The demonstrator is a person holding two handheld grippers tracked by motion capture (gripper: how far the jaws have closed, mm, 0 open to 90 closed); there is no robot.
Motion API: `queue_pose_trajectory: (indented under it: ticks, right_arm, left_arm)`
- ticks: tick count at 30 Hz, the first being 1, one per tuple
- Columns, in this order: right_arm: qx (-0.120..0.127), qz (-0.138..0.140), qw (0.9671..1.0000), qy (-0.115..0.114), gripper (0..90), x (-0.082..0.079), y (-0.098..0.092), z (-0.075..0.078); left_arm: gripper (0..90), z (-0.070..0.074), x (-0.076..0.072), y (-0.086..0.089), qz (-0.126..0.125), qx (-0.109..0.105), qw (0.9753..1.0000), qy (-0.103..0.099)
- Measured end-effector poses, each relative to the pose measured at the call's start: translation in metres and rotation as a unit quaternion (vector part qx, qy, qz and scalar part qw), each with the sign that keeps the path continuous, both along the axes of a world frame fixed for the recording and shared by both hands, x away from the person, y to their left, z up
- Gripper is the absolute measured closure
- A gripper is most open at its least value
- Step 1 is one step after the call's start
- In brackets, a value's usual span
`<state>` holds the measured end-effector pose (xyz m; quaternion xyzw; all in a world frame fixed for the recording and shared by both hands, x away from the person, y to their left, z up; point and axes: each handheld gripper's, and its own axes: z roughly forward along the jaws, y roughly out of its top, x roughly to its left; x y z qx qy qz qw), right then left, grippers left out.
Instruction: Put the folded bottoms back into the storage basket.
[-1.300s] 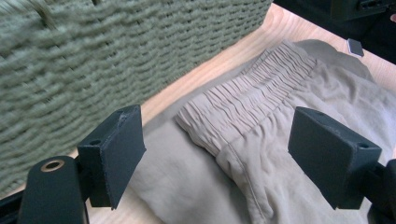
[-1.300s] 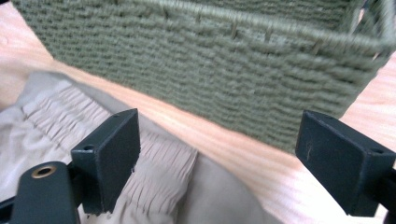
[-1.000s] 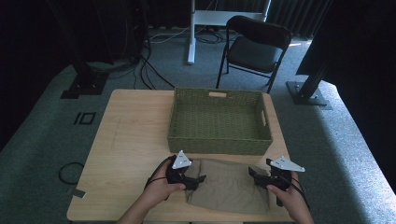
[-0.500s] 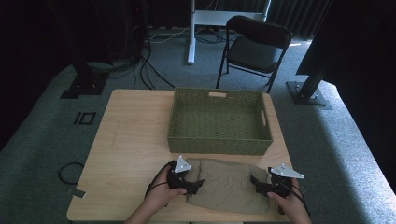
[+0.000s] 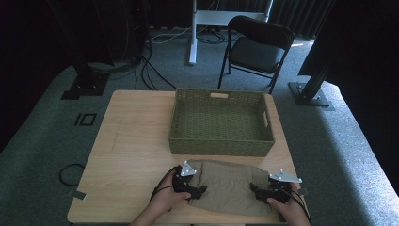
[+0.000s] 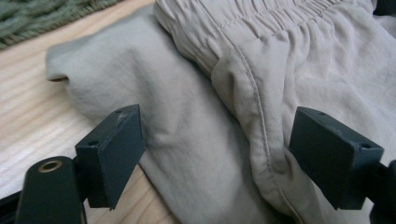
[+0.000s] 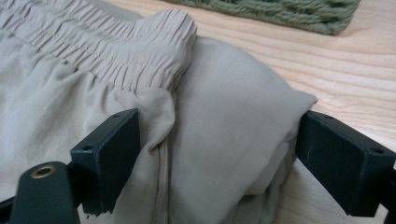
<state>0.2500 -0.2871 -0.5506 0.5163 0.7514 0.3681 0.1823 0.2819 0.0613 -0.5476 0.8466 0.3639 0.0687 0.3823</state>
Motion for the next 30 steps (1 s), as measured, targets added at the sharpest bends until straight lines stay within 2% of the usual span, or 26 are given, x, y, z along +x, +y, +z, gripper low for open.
queue_pose_trajectory:
  ticks: [6, 12, 13, 18, 19, 20, 21, 22, 23, 24, 25, 28, 30]
  right_arm:
    - [-0.005, 0.003, 1.0, 0.007, 14.0, 0.002, 0.003, -0.004]
    - [-0.016, 0.006, 0.9999, -0.003, 13.0, 0.0, 0.006, -0.006]
    - [-0.016, 0.005, 0.9998, -0.006, 13.0, 0.0, 0.006, -0.007]
    - [-0.027, 0.002, 0.9996, -0.01, 14.0, -0.001, 0.009, -0.007]
    - [-0.031, 0.001, 0.9995, -0.009, 17.4, -0.001, 0.01, -0.007]
    - [-0.031, 0.001, 0.9995, -0.009, 17.4, -0.001, 0.01, -0.007]
    - [-0.03, 0.015, 0.9994, -0.008, 27.0, -0.001, 0.011, -0.005]
    - [-0.031, 0.018, 0.9993, -0.007, 33.1, -0.001, 0.011, -0.004]
    - [-0.028, 0.026, 0.9993, -0.004, 41.4, -0.002, 0.013, -0.002]
    - [-0.028, 0.026, 0.9993, -0.004, 41.4, -0.002, 0.013, -0.002]
    - [-0.026, 0.032, 0.9991, 0.0, 50.8, -0.002, 0.015, -0.001]
    - [-0.024, 0.043, 0.9987, 0.01, 61.6, -0.001, 0.019, 0.002]
    - [-0.022, 0.046, 0.9986, 0.014, 62.9, 0.0, 0.02, 0.003]
  left_arm:
    - [17.6, 0.0, 0.002, -0.002, 0.002, 0.002, 1.0, -0.003]
    - [16.9, -0.004, 0.001, -0.006, 0.008, 0.004, 0.9996, -0.027]
    - [16.9, -0.006, 0.0, -0.008, 0.006, 0.007, 0.9992, -0.038]
    - [17.0, -0.006, -0.001, -0.012, 0.005, 0.02, 0.9987, -0.047]
    - [17.5, -0.006, -0.001, -0.014, 0.006, 0.021, 0.9986, -0.048]
    - [19.7, -0.006, -0.001, -0.014, 0.006, 0.021, 0.9986, -0.048]
    - [25.9, -0.006, -0.001, -0.015, 0.0, 0.014, 0.9986, -0.051]
    - [33.4, -0.006, -0.001, -0.015, 0.0, 0.014, 0.9986, -0.051]
    - [43.1, -0.005, -0.002, -0.016, 0.0, 0.004, 0.9988, -0.05]
    - [43.1, -0.005, -0.002, -0.016, -0.001, 0.003, 0.9988, -0.049]
    - [50.8, -0.005, -0.002, -0.019, -0.001, 0.003, 0.9987, -0.051]
    - [58.5, -0.005, -0.002, -0.02, -0.003, 0.005, 0.9985, -0.054]
    - [63.8, -0.005, -0.002, -0.021, -0.003, 0.003, 0.9985, -0.054]
